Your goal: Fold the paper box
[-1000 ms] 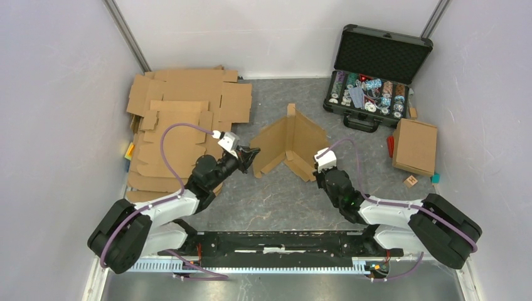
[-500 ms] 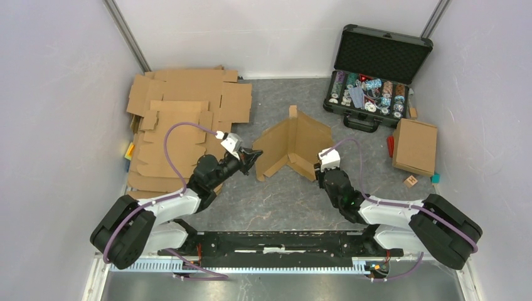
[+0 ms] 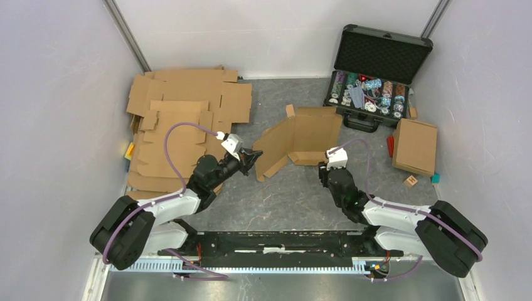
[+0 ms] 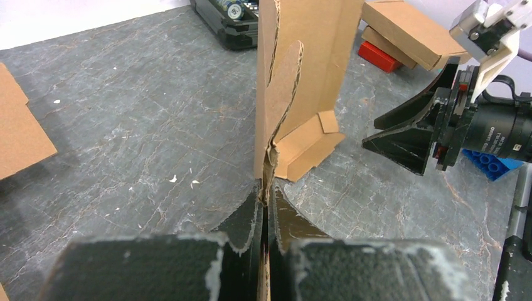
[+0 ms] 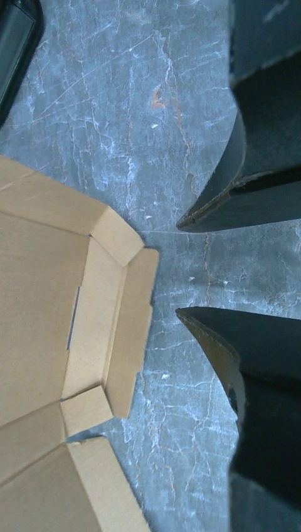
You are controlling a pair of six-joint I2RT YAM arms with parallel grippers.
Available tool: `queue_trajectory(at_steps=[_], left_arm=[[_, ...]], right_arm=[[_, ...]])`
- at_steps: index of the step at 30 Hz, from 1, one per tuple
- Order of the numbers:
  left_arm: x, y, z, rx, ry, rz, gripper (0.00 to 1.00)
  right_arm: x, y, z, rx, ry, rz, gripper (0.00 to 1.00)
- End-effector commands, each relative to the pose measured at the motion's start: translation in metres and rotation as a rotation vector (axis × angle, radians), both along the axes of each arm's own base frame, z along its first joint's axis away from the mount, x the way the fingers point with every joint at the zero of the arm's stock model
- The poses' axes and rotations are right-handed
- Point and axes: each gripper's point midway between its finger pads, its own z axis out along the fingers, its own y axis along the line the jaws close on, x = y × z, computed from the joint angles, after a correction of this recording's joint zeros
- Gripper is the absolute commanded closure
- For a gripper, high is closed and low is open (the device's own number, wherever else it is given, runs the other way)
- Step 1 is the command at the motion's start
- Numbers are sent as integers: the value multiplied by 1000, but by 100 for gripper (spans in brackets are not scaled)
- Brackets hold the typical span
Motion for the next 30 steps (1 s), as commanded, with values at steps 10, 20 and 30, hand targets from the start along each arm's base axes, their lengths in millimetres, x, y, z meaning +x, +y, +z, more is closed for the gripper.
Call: queue_trajectory(at_steps=[10,20,30], left_arm=[[-5,-6,6,25,-51,-50,98],[-5,-6,7,29,-53,-53,98],[-6,-6,7,28,-52,-53,98]], right_arm=[[19,-19,40,262,-142,45,18],[54,-22,87,336,-318,201,20],[81,-18,87,314,-322,232,19]])
